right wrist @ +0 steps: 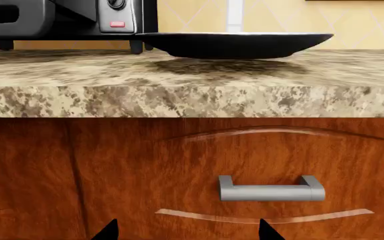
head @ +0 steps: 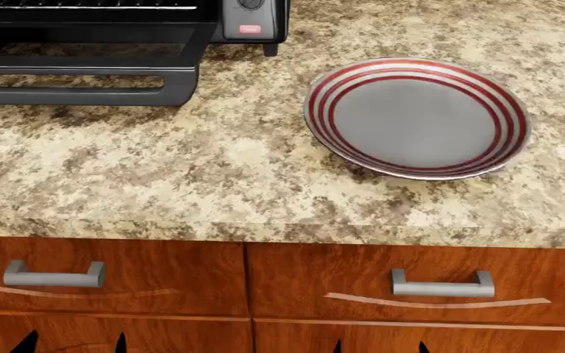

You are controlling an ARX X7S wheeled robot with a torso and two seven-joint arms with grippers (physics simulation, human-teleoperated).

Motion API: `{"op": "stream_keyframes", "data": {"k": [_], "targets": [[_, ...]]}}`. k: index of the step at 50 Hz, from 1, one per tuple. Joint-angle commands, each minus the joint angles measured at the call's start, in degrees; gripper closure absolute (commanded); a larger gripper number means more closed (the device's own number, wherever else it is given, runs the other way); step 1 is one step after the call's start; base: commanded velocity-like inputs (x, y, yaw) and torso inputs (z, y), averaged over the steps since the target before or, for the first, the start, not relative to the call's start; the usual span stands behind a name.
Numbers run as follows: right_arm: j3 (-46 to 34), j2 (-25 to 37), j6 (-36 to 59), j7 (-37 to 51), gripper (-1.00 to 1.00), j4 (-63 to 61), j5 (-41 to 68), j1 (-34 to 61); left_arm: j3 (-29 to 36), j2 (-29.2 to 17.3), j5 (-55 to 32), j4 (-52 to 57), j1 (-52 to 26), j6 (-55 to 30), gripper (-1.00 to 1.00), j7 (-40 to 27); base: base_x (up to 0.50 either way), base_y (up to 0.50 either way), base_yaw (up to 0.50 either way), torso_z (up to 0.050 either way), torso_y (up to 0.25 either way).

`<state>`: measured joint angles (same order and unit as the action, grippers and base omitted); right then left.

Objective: Pick the bread from the rack and place it on the plate on the counter.

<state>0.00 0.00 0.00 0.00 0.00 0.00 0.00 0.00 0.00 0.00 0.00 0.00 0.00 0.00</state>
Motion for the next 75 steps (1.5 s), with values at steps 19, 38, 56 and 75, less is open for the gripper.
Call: {"op": "stream_keyframes", "data": {"k": [19, 38, 56, 75], "targets": [[-5.3, 3.8, -0.5, 5.5, -1.0, -0.6, -0.3, -0.4, 7.6, -6.1, -1.6, 0.0, 0.1, 1.9, -1.0, -7.9, 0.0, 0.0, 0.0, 0.0, 0.0], [-5.3, 7.2, 12.2, 6.6, -1.0, -19.4, 1.5, -3.4, 7.8, -11.3, -3.1, 24.3, 7.0, -9.0, -1.0, -7.2, 0.0, 0.0, 0.0, 0.037, 0.05], [-4.4, 12.9, 32.1, 5.5, -1.0, -40.3, 1.2, -0.6, 4.7, -16.3, -4.7, 50.0, 2.0, -35.9, -1.0, -7.1, 0.0, 0.0, 0.0, 0.048, 0.065], [-5.2, 14.3, 40.6, 5.4, -1.0, -48.0, 1.5, 2.6, 4.1, -18.7, -7.1, 59.9, -3.2, -47.1, -1.0, -7.8, 0.0, 0.32, 0.0, 0.048, 0.065]]}}
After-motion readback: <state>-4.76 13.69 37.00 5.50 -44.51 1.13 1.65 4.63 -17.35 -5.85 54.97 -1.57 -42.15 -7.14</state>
